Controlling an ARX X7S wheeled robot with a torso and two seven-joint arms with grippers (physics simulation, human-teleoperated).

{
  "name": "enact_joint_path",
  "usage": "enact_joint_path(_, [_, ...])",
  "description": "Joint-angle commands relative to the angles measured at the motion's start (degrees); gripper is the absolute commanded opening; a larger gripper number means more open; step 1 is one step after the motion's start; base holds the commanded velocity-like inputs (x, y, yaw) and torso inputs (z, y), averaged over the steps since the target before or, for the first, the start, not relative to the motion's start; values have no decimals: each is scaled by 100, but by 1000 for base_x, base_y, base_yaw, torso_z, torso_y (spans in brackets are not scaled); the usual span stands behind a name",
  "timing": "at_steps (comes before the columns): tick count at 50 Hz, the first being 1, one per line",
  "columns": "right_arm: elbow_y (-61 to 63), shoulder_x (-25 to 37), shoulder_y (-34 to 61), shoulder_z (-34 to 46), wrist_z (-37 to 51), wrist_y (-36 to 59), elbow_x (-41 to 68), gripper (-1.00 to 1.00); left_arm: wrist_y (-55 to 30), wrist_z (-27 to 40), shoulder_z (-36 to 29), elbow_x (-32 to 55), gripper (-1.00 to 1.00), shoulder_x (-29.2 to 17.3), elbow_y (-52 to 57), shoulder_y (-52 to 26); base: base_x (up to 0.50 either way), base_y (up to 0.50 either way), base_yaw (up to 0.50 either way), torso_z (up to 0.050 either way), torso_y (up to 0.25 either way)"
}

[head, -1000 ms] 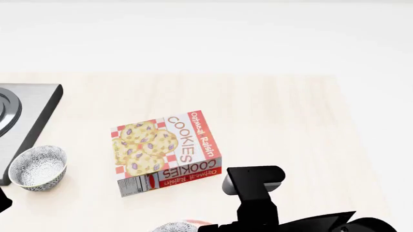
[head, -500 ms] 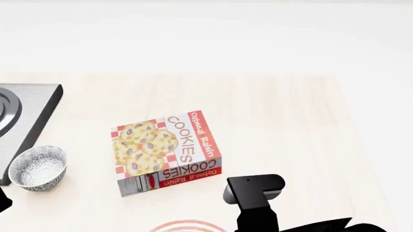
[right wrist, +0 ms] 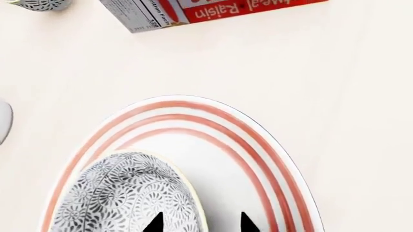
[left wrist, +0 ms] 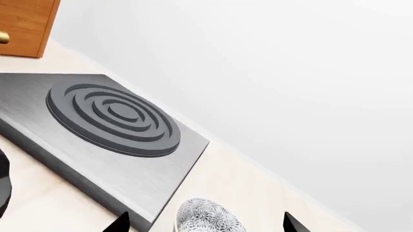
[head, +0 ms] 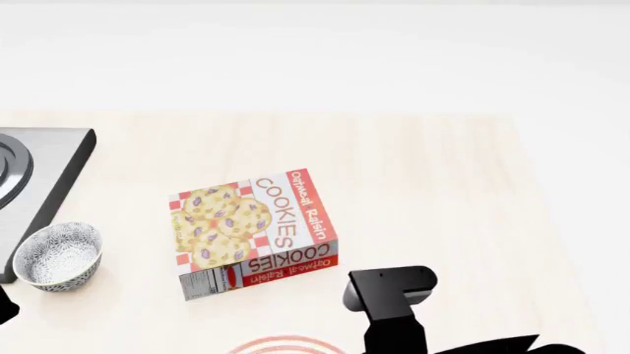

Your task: Pick the akita bowl next to the plate and place it on the plate.

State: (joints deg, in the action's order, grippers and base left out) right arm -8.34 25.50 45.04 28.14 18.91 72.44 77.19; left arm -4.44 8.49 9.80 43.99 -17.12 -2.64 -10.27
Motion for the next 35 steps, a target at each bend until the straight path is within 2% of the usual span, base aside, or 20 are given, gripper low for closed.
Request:
enact_joint_path(1, [167, 72, 20, -34, 51, -67, 13, 100, -3, 18, -10, 19, 100, -16, 16, 4, 0, 0, 0, 0, 0])
enact_joint_path(18, [839, 302, 409, -425, 981, 400, 892, 100, 153, -107, -34, -24, 100, 22, -216, -31, 0, 0, 0, 0, 0])
enact_joint_path(35, [1821, 674, 347, -958, 1570, 242, 1685, 100, 10, 62, -42, 69, 100, -36, 27, 12, 0, 0, 0, 0, 0])
